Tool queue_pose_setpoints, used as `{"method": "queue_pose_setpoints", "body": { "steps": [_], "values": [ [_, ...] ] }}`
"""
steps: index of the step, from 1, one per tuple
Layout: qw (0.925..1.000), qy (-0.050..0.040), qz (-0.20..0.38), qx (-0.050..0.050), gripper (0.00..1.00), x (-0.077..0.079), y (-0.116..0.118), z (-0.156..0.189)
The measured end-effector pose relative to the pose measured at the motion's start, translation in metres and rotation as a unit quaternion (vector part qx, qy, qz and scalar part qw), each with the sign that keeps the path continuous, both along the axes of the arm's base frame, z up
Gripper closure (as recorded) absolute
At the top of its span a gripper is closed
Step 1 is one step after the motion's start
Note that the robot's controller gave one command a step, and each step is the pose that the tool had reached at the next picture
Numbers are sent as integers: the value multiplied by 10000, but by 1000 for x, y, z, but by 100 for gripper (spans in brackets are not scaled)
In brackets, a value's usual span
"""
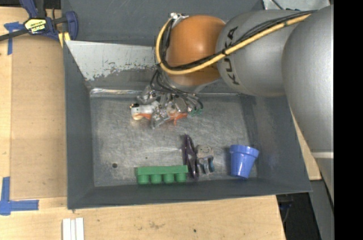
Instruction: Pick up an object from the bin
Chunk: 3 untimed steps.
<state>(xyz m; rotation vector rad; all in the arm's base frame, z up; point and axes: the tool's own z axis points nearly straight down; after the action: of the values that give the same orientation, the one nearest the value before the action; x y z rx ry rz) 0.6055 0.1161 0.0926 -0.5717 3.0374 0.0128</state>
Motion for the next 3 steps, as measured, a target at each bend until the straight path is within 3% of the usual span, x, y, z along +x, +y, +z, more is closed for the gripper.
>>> {"method": "queue_pose_setpoints", "body": {
  "steps": [3],
  "values": [
    [9998, 197, -5, -72, 100, -2, -1, 29]
  ]
}}
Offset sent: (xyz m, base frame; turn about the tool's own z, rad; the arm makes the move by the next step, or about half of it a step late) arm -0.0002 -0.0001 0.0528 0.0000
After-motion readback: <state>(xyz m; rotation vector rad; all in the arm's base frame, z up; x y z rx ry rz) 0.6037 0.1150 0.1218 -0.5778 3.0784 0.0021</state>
